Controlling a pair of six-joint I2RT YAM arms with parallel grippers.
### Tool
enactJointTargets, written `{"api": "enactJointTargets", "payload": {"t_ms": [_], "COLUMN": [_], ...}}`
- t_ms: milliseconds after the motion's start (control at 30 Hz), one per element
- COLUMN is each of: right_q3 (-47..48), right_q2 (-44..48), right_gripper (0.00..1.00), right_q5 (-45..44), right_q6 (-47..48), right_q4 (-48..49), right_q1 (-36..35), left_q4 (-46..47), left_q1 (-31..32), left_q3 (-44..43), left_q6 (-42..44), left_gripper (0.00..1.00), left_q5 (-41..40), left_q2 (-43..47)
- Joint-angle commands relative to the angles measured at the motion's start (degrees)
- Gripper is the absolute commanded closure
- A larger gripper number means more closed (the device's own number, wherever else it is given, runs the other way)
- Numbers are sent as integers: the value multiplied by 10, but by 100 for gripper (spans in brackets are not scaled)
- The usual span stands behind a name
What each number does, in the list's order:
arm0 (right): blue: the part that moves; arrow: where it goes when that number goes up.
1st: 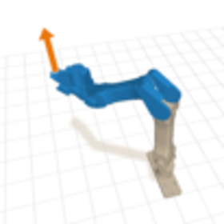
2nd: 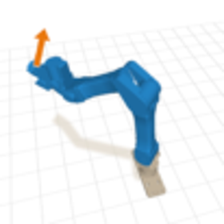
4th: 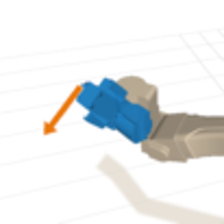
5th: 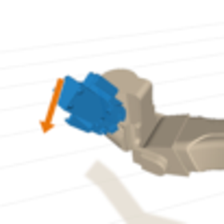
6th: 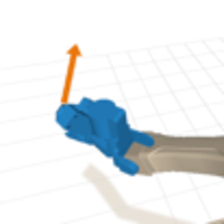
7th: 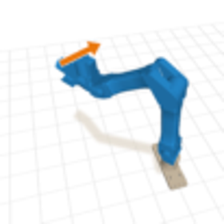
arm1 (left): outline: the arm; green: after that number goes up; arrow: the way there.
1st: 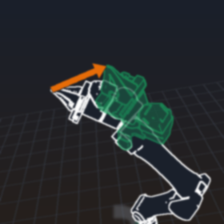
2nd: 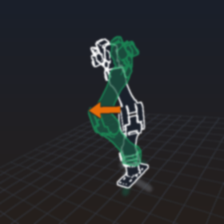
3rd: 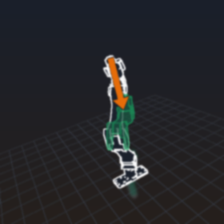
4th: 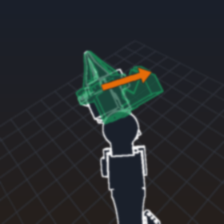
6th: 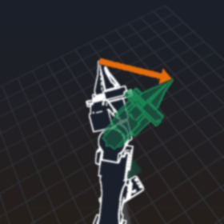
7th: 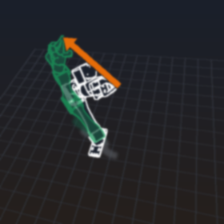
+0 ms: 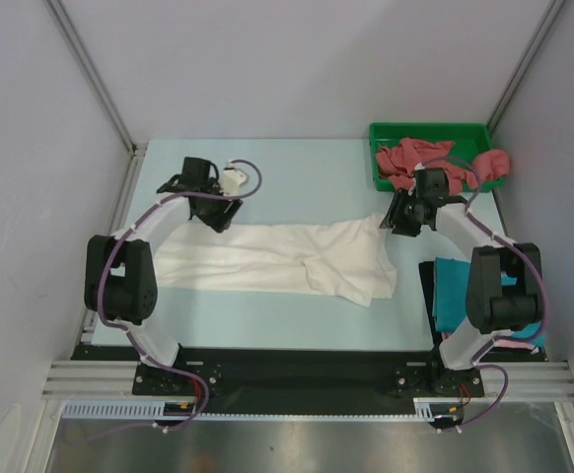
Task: Fold and stack the t-shirts
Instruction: Fold the tshirt
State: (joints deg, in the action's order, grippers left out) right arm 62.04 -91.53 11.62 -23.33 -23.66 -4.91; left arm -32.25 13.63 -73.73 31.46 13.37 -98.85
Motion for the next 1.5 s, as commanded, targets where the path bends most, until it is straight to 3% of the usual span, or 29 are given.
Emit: {"api": "enactJointTargets", "payload": {"t_ms": [0,300,400,500,533,567,667,767,1267,1400,1433,1467], "right_q3": [52,82,95,106,106,109,127,145,163,173,172,165], "right_q2": [-48,-151,-175,-187,-182,-179,-175,-177,-223,-220,-205,-195], "right_gripper": [53,58,69,96,100,100,100,100,100,73,69,66], "right_q5": [15,41,47,39,32,27,21,17,-37,-22,-23,-26], "right_q6": [57,39,32,24,21,15,0,-7,-7,5,8,14], "right_q4": [34,92,94,100,103,105,100,81,37,22,20,19], "right_q1": [-2,-12,-12,-11,-9,-8,1,4,20,19,16,16], "left_q4": [81,116,121,128,131,134,136,137,129,113,109,105], "left_q1": [-58,-176,-181,-181,-182,-182,-181,-184,-193,-213,-216,-221], "left_q3": [54,63,68,81,83,88,88,83,81,76,72,69], "left_q6": [-39,-35,-26,-31,-32,-33,-35,-37,-40,-38,-38,-45], "left_gripper": [35,32,32,39,43,56,78,81,80,64,52,47], "left_q5": [-99,-116,-130,-132,-147,-150,-162,-159,-158,-86,-44,-18], "left_q2": [25,-34,-56,-66,-69,-70,-85,-88,-80,-37,-25,-14]}}
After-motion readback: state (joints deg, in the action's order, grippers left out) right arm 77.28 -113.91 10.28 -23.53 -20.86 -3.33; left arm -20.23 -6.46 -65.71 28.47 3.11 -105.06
